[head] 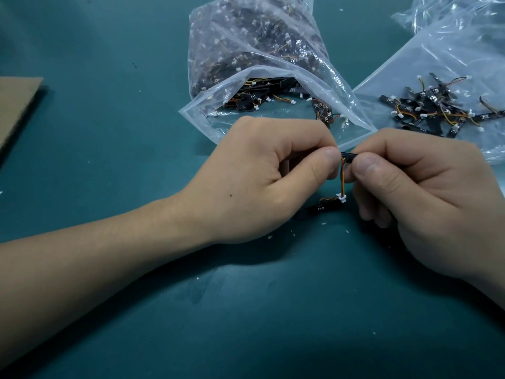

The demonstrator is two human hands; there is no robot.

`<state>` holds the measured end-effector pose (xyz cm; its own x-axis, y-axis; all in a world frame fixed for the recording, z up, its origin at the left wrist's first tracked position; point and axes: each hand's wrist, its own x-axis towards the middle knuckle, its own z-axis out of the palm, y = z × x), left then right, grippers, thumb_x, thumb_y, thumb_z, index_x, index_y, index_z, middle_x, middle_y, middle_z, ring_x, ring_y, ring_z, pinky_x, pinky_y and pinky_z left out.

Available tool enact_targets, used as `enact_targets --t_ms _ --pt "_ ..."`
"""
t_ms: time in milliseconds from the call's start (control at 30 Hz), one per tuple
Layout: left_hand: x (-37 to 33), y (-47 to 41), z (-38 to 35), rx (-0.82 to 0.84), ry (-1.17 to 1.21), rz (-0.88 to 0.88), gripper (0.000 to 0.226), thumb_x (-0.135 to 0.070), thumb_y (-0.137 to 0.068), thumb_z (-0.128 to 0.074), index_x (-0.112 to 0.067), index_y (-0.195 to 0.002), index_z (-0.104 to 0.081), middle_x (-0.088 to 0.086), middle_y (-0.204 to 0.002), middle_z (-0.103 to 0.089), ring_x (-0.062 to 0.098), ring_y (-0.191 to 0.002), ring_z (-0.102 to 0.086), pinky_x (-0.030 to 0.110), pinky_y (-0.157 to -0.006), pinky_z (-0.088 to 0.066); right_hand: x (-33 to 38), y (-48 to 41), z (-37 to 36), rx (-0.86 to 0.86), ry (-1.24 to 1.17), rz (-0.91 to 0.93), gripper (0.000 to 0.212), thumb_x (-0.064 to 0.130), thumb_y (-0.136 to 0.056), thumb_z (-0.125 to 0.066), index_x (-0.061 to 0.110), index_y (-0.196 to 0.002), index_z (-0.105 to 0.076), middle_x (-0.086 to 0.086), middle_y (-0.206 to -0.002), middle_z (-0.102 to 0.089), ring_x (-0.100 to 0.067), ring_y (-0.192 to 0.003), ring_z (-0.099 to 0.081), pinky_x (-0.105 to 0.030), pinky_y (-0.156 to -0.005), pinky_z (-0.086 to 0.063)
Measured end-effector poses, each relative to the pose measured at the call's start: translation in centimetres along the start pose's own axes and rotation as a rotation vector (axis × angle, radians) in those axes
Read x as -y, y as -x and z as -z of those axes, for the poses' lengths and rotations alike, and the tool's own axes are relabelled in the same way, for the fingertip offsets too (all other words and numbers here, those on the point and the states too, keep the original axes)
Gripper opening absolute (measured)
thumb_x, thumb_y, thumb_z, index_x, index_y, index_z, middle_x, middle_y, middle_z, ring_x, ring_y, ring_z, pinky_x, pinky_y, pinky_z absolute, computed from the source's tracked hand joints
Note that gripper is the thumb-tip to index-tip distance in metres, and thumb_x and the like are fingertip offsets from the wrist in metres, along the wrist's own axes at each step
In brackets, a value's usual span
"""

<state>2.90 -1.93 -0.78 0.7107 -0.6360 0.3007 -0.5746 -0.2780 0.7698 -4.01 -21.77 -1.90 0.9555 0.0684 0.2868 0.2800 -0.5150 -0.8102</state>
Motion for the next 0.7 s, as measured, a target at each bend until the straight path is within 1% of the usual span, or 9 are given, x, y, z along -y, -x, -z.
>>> enact_targets --t_ms 133,300,500,700 --pt "-0.04 -0.05 0.03 -0.01 0.027 0.015 0.022 -0.015 -0.099 -0.057 -0.011 -0.084 -0.071 0.0 -0.056 -0.057 0.013 -0.052 -0.049 0.019 -0.052 -0.036 0.13 -0.02 -0.12 -0.01 -0.032 0.011 0.022 0.038 -0.102 -0.052 0.026 -0.089 -0.066 0.004 -0.06 -0.063 -0.018 -0.044 -0.053 -0.019 -0.046 -0.039" --pt "0.04 -0.09 0.04 0.012 -0.02 0.009 0.022 -0.014 -0.099 -0.059 -0.012 -0.084 -0.074 -0.001 -0.055 -0.057 0.015 -0.053 -0.052 0.018 -0.052 -0.037 -0.03 -0.02 0.05 -0.016 -0.017 -0.013 0.022 0.035 -0.101 -0.053 0.023 -0.087 -0.066 0.003 -0.061 -0.064 -0.017 -0.044 -0.053 -0.018 -0.046 -0.039" --pt "-0.09 -0.03 0.08 0.027 0.014 0.01 0.021 -0.016 -0.098 -0.057 -0.012 -0.087 -0.073 0.0 -0.057 -0.057 0.016 -0.052 -0.052 0.02 -0.051 -0.036 0.08 0.0 0.03 -0.022 -0.033 -0.007 0.021 0.035 -0.101 -0.053 0.026 -0.086 -0.066 0.002 -0.06 -0.064 -0.018 -0.044 -0.052 -0.02 -0.046 -0.039" --pt "-0.01 -0.12 -0.01 0.01 0.008 0.018 0.019 -0.012 -0.095 -0.061 -0.012 -0.083 -0.076 0.0 -0.054 -0.057 0.018 -0.052 -0.055 0.017 -0.051 -0.037 0.02 0.01 0.05 -0.014 -0.019 -0.002 0.023 0.033 -0.1 -0.053 0.025 -0.083 -0.064 0.003 -0.06 -0.064 -0.017 -0.045 -0.053 -0.019 -0.047 -0.039"
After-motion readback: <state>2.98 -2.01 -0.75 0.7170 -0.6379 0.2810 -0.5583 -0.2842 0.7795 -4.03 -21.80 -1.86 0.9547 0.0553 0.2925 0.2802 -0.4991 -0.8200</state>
